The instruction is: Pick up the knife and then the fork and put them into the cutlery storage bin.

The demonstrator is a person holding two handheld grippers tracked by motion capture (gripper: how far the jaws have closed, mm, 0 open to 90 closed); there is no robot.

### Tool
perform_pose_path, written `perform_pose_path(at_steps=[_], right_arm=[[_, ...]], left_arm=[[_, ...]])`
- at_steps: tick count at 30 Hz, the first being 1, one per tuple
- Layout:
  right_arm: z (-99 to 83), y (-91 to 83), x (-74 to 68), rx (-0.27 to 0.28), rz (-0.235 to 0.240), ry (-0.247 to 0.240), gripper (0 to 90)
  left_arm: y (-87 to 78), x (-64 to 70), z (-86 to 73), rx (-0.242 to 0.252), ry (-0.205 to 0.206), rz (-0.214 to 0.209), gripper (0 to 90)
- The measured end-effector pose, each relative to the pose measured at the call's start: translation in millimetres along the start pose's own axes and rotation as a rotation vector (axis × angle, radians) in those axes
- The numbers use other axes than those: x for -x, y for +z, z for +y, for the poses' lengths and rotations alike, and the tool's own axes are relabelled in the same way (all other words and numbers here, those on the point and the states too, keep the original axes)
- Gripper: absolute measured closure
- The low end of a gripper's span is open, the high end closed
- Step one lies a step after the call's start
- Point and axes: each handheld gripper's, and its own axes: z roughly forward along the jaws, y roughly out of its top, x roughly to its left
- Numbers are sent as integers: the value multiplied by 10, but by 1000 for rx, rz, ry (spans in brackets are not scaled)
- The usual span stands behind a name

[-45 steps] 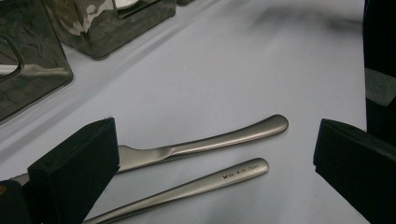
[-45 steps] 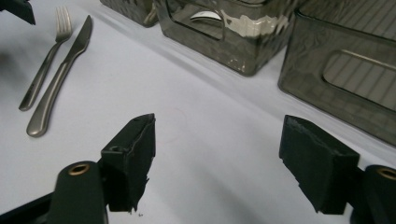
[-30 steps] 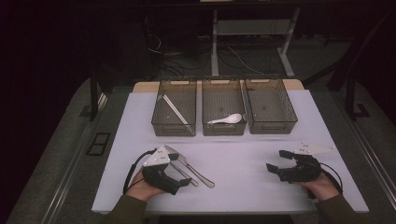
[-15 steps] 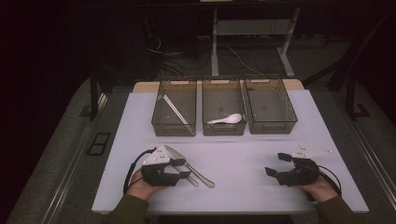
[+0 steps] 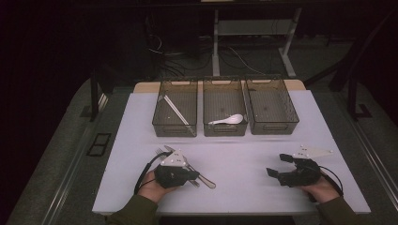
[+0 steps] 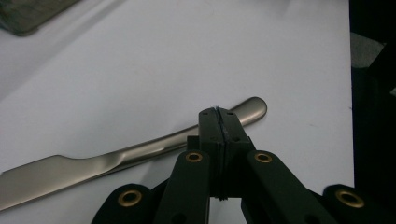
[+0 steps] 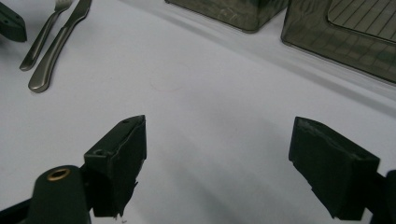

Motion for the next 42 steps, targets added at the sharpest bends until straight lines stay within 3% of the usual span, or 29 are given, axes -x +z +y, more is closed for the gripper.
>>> perform_pose_path(at_steps=[14,24,28,42], right_arm=[[0,2,1,-1,-5,2,191],[3,1,0,-1,-5,1,191],[4,-6,2,-1,-6,6,191],[4,-5,2,0,-6,5,192]], left_arm=[[181,5,3,-66,15,-13,889],[254,-23,62,-61,16,-11,890],[270,-43,89,-69,33,-7,890],[420,-102,247,-76,48,31,890]])
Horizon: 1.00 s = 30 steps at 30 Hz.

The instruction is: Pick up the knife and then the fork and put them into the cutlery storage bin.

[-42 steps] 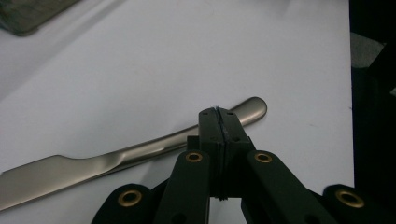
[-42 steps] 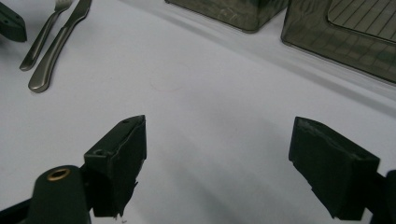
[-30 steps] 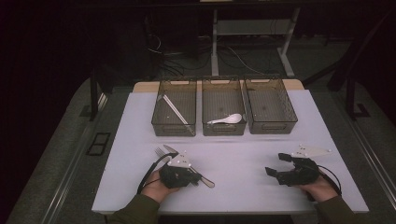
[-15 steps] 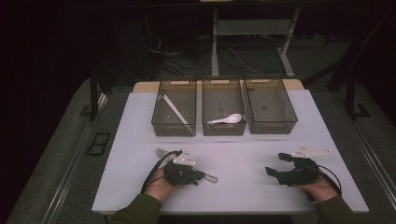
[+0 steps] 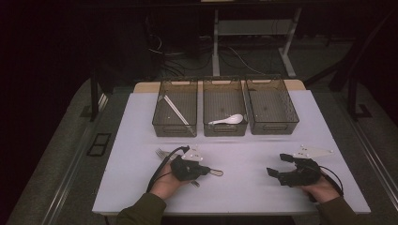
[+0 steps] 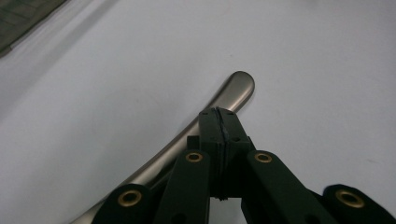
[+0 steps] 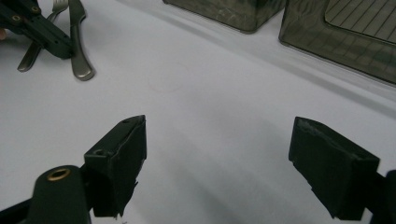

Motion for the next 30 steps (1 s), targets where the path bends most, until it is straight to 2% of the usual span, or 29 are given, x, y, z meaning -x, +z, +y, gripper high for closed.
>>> perform_pose_path(at_steps=[6,10,15,18,20,25,30], right_arm=[[0,-4,2,2,1,2,191],[-1,-15,8,7,0,4,191],[-2,-15,13,9,0,5,191],[-1,-11,8,6,0,3,191],[0,-9,6,6,0,4,192],[0,-6,0,5,-3,2,191],[-3,-11,9,6,-4,5,191]], left_arm=[[33,-24,50,2,3,5,886],[-105,1,-4,25,2,-3,878],[-342,69,-165,31,-2,-2,880],[-435,109,-294,8,-2,-3,883],[-434,109,-355,-18,-7,0,886],[-391,100,-335,-7,-22,-19,889],[-363,127,-307,-13,-12,-28,889]])
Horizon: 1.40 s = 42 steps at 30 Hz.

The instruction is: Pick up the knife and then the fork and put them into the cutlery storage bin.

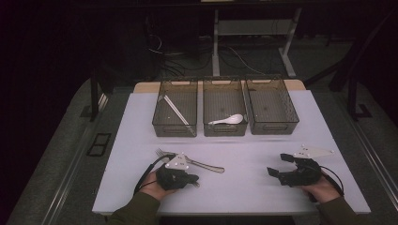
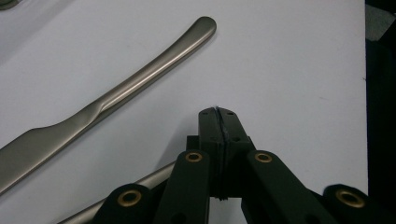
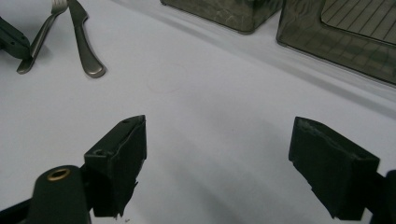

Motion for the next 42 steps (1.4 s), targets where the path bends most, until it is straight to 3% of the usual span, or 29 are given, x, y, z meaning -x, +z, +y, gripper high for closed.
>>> perform_pose_path(at_steps=[9,17,27,32,37,42], right_arm=[[3,-9,0,7,-2,-1,191],[5,-1,-3,2,-2,-1,192],[2,0,-4,0,1,-2,192],[2,-4,3,0,1,-1,192],[0,2,2,-1,3,-7,192],[0,10,1,-7,5,-6,192]], left_arm=[[-20,15,-45,-24,-2,-9,890],[177,-54,137,-14,21,18,889],[289,-88,260,-11,38,6,889],[78,-143,303,63,12,-14,821],[-193,-331,239,109,-9,33,727],[-369,-533,70,111,-28,73,674]])
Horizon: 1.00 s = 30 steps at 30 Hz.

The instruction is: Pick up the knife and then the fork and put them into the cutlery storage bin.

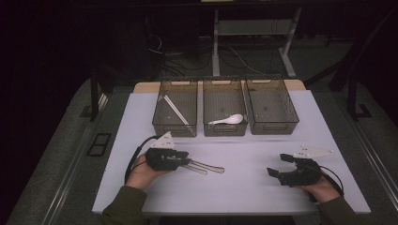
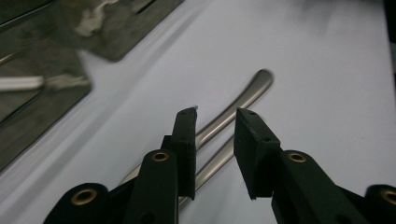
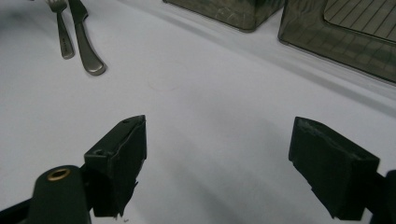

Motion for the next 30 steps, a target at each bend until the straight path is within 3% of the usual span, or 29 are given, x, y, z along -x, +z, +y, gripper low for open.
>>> perform_pose_path(at_steps=[7,16,21,24,30], right_arm=[[-2,5,1,-1,1,-2,192],[-3,5,-2,-4,4,3,192],[-2,4,0,-4,4,3,191],[-2,2,-1,-2,4,0,192],[-2,-3,-2,0,2,0,192]], left_arm=[[-57,-141,-155,-39,6,-7,626],[61,-202,-225,-96,15,-52,626],[89,-234,-273,-114,8,-54,652],[88,-218,-275,-116,14,-43,686],[90,-142,-269,-132,26,-64,733]])
